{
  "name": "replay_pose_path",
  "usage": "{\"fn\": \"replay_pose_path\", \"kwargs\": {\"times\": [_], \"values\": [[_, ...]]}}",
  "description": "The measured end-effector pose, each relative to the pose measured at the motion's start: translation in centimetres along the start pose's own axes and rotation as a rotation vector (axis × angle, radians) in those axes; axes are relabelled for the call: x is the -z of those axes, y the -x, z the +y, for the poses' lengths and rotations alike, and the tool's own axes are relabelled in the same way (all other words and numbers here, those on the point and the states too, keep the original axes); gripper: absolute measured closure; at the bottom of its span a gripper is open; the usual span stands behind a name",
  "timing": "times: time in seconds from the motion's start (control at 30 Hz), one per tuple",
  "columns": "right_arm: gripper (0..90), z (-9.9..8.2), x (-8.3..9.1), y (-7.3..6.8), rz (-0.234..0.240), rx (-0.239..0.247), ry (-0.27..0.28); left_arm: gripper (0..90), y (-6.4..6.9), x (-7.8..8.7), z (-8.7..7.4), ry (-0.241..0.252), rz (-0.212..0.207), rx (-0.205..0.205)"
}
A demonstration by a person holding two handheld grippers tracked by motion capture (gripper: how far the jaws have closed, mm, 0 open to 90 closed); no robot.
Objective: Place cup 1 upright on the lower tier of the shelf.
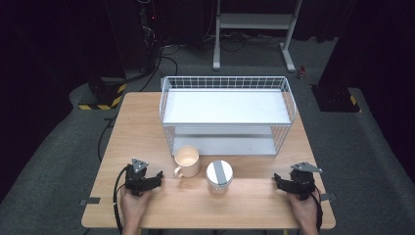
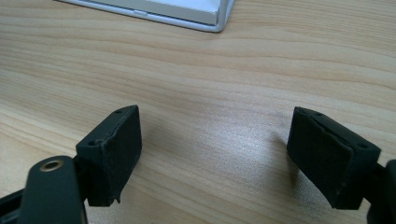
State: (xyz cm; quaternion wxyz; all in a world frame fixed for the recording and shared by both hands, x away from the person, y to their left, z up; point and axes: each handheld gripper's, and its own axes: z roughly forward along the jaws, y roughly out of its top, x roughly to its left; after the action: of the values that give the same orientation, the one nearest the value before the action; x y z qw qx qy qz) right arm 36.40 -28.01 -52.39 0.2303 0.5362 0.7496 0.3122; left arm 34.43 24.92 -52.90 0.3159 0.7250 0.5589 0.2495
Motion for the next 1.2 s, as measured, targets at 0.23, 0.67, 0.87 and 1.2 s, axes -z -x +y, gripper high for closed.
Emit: {"fn": "replay_pose_path", "kwargs": {"times": [0.23, 0.67, 0.87, 1.2], "values": [[17.6, 0.0, 0.0, 0.0, -0.001, 0.0, -0.001, 18.8, 0.0, 0.0, 0.0, 0.001, 0.001, 0.001], [15.0, 0.0, 0.0, 0.1, 0.017, 0.012, -0.005, 19.4, 0.0, 0.0, 0.0, 0.003, 0.004, 0.006], [15.1, -0.1, 0.2, 0.2, 0.034, -0.003, 0.0, 19.6, 0.0, 0.0, 0.0, 0.003, 0.007, 0.012], [16.7, -0.4, 1.1, 0.0, 0.06, -0.012, 0.063, 20.1, -0.1, 0.0, 0.0, 0.003, 0.01, 0.013]]}}
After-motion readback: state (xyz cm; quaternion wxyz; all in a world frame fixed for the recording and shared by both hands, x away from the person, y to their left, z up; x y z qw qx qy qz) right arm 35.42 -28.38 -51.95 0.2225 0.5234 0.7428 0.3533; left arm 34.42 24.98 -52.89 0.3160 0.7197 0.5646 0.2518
